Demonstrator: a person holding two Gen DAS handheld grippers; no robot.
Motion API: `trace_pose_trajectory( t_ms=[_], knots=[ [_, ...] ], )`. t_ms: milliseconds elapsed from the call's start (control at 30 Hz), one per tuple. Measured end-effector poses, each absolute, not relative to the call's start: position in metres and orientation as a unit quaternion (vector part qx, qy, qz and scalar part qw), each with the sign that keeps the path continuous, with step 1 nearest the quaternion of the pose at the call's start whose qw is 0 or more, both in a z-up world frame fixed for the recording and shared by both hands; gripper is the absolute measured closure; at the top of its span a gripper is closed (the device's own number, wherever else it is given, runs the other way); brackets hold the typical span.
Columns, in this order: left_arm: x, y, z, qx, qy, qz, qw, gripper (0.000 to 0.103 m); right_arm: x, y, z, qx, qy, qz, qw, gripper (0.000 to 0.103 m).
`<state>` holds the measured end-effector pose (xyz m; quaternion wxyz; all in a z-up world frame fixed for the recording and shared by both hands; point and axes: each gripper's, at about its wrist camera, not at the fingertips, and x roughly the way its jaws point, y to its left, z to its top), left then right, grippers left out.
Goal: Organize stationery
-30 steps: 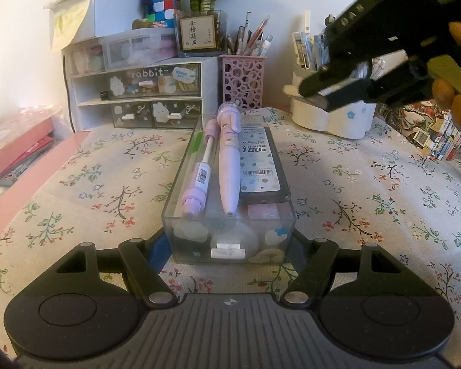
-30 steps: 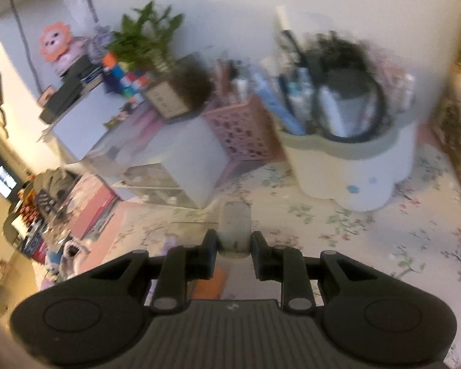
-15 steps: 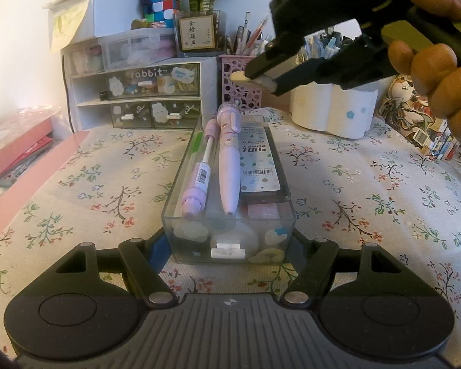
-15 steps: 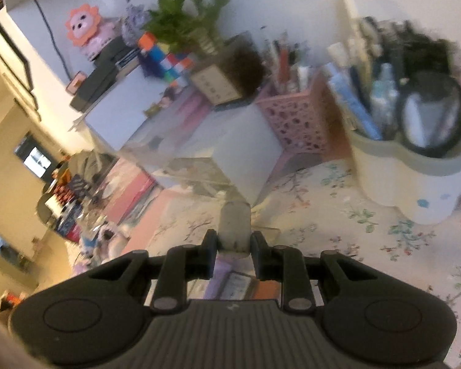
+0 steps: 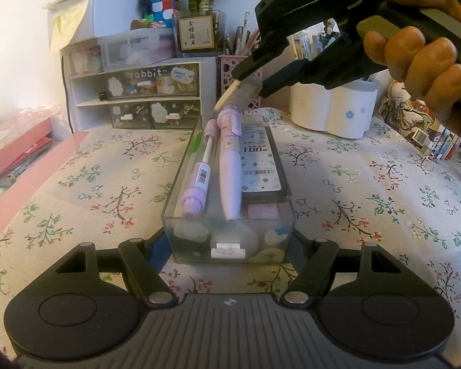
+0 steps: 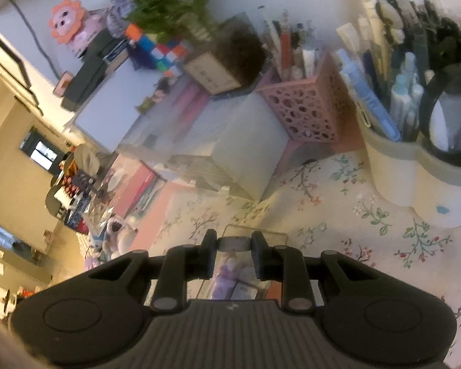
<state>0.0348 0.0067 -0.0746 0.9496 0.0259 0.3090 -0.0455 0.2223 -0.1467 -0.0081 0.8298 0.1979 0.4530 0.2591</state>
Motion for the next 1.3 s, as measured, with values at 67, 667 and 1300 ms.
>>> trace_pose_trajectory(
  t_ms=[67, 667, 1300],
  knots=[
    [0.035, 0.006, -0.075, 0.026, 0.309, -0.046, 0.950, 0.031, 0.224, -0.146, -0.009, 0.201, 0.451, 0.259, 0.830, 0.079],
    [0.035, 0.007, -0.075, 0.026, 0.309, -0.046, 0.950, 0.031, 0.223, -0.147, -0.022, 0.264, 0.415, 0.172, 0.853, 0.079],
    [0.041, 0.006, -0.074, 0.027, 0.317, -0.048, 0.947, 0.031, 0.181, -0.160, -0.022, 0.236, 0.409, 0.171, 0.865, 0.071]
  ],
)
